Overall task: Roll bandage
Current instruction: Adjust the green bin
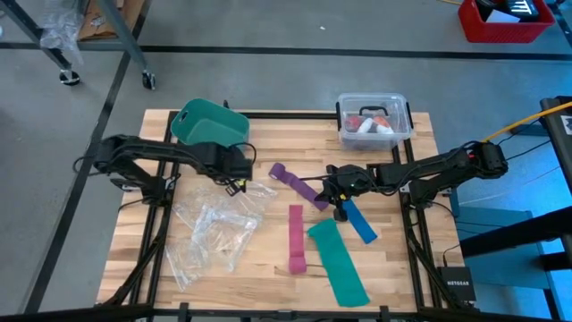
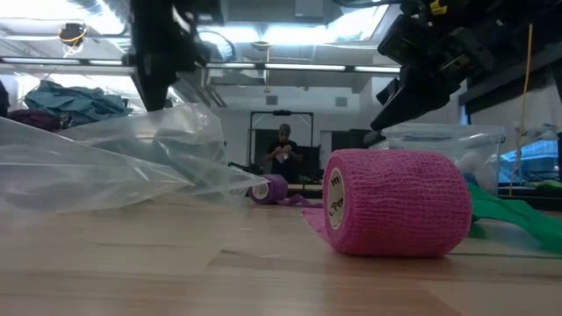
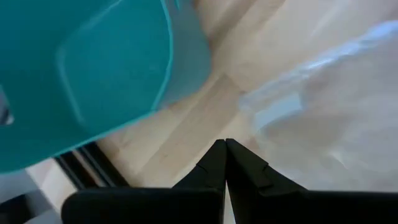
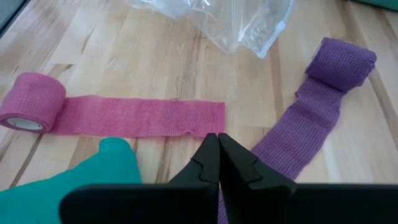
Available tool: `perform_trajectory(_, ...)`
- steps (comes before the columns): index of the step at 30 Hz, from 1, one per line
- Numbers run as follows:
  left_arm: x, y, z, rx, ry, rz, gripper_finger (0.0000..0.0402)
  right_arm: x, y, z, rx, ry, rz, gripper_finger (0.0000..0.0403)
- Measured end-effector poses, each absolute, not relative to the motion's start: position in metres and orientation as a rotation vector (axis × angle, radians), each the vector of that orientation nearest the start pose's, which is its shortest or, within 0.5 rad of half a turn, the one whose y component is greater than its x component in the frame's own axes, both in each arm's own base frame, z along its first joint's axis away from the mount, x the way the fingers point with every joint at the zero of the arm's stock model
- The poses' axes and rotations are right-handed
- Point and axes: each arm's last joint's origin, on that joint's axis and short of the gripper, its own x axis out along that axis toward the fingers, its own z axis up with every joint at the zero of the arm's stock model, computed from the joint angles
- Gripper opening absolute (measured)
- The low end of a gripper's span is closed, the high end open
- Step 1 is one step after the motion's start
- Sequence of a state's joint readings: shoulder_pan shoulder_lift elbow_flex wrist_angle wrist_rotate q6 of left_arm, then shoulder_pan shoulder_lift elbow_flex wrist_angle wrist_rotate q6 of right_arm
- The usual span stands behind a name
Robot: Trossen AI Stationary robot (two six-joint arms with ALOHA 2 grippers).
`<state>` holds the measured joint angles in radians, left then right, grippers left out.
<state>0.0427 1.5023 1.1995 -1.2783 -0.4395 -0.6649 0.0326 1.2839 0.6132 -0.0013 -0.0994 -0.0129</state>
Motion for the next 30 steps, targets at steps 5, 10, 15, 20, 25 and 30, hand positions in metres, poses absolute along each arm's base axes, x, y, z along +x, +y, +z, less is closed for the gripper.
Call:
perform_trajectory(5,0.262,0.040,0.240,-0.117,1.425,0.886,0.0000,0.250,0.011,0.191,-0.014,0.669,0.141,0.0003)
perform_trajectory(10,0.271,0.061,0.232,-0.085,1.415,0.882,0.0000,0.250,0.011,0.191,-0.024,0.668,0.145,0.0003)
perform_trajectory(15,0.276,0.085,0.232,-0.076,1.354,0.865,0.0000,0.250,0.011,0.191,-0.033,0.668,0.148,0.0003)
perform_trajectory(20,0.273,0.110,0.233,-0.079,1.332,0.890,0.0000,0.250,0.011,0.191,-0.037,0.668,0.141,0.0003)
perform_trajectory(25,0.275,0.137,0.236,-0.046,1.242,0.904,0.0000,0.250,0.010,0.191,-0.047,0.668,0.129,0.0003)
perform_trajectory(30,0.275,0.151,0.238,-0.106,1.176,0.882,0.0000,0.250,0.010,0.191,-0.047,0.668,0.129,0.0003)
